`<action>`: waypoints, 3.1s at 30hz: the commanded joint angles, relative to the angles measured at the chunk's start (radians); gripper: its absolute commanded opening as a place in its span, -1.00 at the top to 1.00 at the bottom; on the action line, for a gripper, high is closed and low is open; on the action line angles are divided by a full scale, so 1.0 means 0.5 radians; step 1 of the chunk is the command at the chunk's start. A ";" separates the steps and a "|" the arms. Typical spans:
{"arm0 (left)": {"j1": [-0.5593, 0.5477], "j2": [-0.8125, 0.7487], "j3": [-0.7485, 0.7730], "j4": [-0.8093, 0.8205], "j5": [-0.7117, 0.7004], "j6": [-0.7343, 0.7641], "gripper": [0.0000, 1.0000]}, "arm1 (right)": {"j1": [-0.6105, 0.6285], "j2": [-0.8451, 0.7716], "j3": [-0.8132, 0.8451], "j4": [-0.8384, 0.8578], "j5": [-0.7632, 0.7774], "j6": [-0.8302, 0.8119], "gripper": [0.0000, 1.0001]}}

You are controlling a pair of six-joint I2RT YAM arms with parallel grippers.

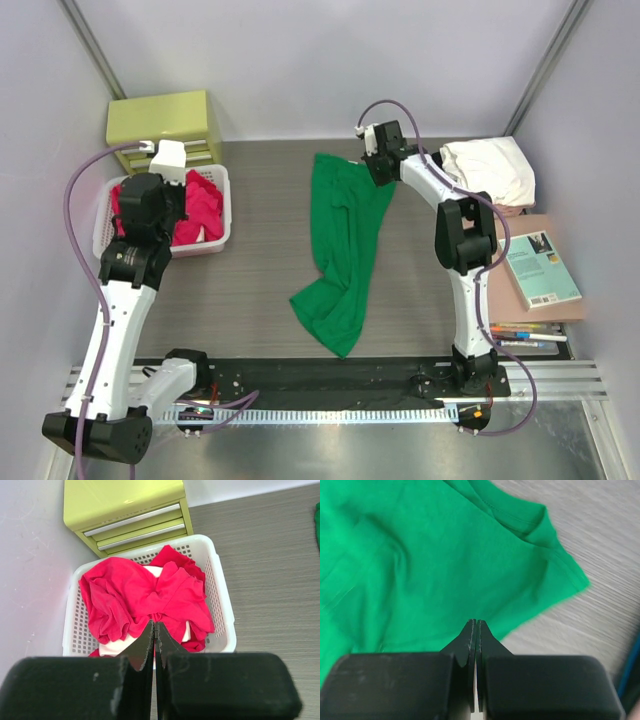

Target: Fold and stack the t-shirts

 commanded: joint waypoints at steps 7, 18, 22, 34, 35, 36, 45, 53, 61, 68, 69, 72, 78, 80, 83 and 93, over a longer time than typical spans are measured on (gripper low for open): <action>0.022 -0.056 -0.056 0.102 0.001 0.005 1.00 | -0.065 0.279 0.320 -0.238 -0.022 0.072 0.98; 0.044 -0.044 -0.072 0.059 0.028 -0.002 0.99 | -0.108 0.683 0.822 -0.327 0.094 -0.024 0.98; 0.062 -0.047 -0.090 0.034 0.041 -0.005 0.99 | -0.101 0.896 1.163 -0.389 0.143 -0.039 0.99; 0.090 -0.032 -0.108 -0.009 0.145 -0.063 1.00 | -0.102 0.853 1.016 -0.097 0.324 -0.014 0.99; 0.093 -0.038 -0.115 -0.009 0.160 -0.063 0.99 | -0.105 0.832 0.989 -0.064 0.324 -0.008 0.98; 0.090 -0.041 -0.115 -0.012 0.169 -0.057 0.99 | -0.098 0.792 0.952 -0.027 0.328 -0.008 0.98; 0.111 -0.093 -0.231 0.013 0.271 -0.100 1.00 | 0.015 -0.271 0.293 0.253 0.205 0.028 0.98; 0.111 -0.106 -0.363 -0.119 0.709 -0.259 1.00 | 0.067 -1.389 -0.992 -0.216 -0.295 -0.103 0.98; -0.311 0.109 -0.357 -0.279 0.945 -0.232 0.99 | 0.061 -2.337 -1.769 -0.202 0.229 -0.205 0.98; -0.842 0.679 -0.136 -0.460 0.905 -0.088 1.00 | -0.003 -2.310 -1.846 -0.174 0.266 -0.146 0.98; -0.901 0.820 -0.121 -0.496 0.930 -0.078 1.00 | -0.012 -2.295 -1.840 -0.162 0.266 -0.146 0.98; -1.088 1.123 -0.050 -0.515 1.019 -0.072 1.00 | -0.037 -2.243 -1.813 -0.156 0.242 -0.131 0.98; -1.251 1.382 0.091 -0.481 1.139 -0.133 1.00 | -0.080 -2.288 -1.852 -0.134 0.217 -0.131 0.98; -1.276 1.435 0.088 -0.466 1.157 -0.143 1.00 | -0.086 -2.295 -1.874 -0.131 0.229 -0.128 0.98; -1.312 1.462 0.054 -0.438 1.142 -0.140 0.99 | -0.105 -2.316 -1.920 -0.116 0.208 -0.122 0.98; -1.469 1.683 0.051 -0.361 1.133 -0.112 1.00 | -0.129 -2.270 -1.994 -0.036 0.153 -0.119 0.98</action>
